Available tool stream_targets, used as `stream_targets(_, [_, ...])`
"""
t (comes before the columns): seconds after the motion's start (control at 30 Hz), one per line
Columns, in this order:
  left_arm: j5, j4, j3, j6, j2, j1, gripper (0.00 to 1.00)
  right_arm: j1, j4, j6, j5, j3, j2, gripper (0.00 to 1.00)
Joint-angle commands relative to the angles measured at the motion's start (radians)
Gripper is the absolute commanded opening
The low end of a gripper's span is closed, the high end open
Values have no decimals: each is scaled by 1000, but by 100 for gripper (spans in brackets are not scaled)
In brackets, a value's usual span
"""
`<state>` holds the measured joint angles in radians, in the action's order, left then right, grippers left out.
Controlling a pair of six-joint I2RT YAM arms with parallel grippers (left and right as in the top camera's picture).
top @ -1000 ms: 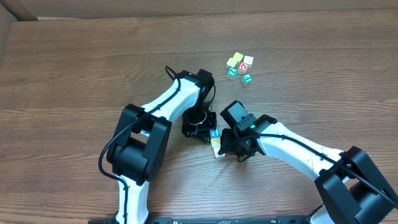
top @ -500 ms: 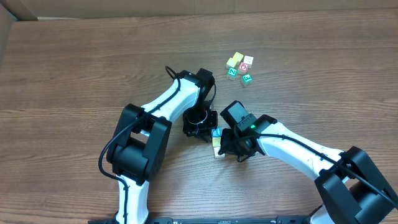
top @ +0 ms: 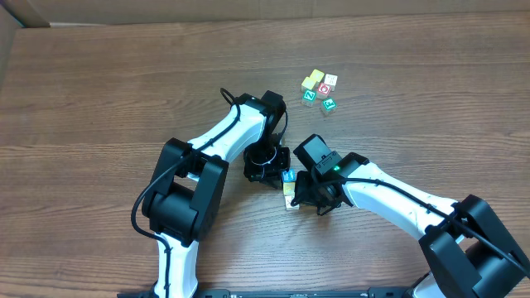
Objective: Flip 3 blocks
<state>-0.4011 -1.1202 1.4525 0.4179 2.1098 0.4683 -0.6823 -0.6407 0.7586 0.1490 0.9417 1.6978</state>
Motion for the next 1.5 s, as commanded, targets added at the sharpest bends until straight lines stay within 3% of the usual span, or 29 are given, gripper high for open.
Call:
stream_targets(0.0, [-19,4,-7,-14,-4,3,4,11,0,-1,-21,13,8,5])
stream_targets(0.33, [1,-1,-7,-15,-4,3,4,55,-36,-1,-21,13,8,5])
stream_targets(0.7, [10,-106,-8,-49,-4,11,4,81,-45,-1,-28,13,8,9])
stream_targets(1.07, [9,-97,-11,-39,-4,42,4,203,-94,-9,-29,13,8,9])
stream_targets(1.47, [7,-83,-11,-31,-4,50,4,218,-106,-31,-29,13,8,9])
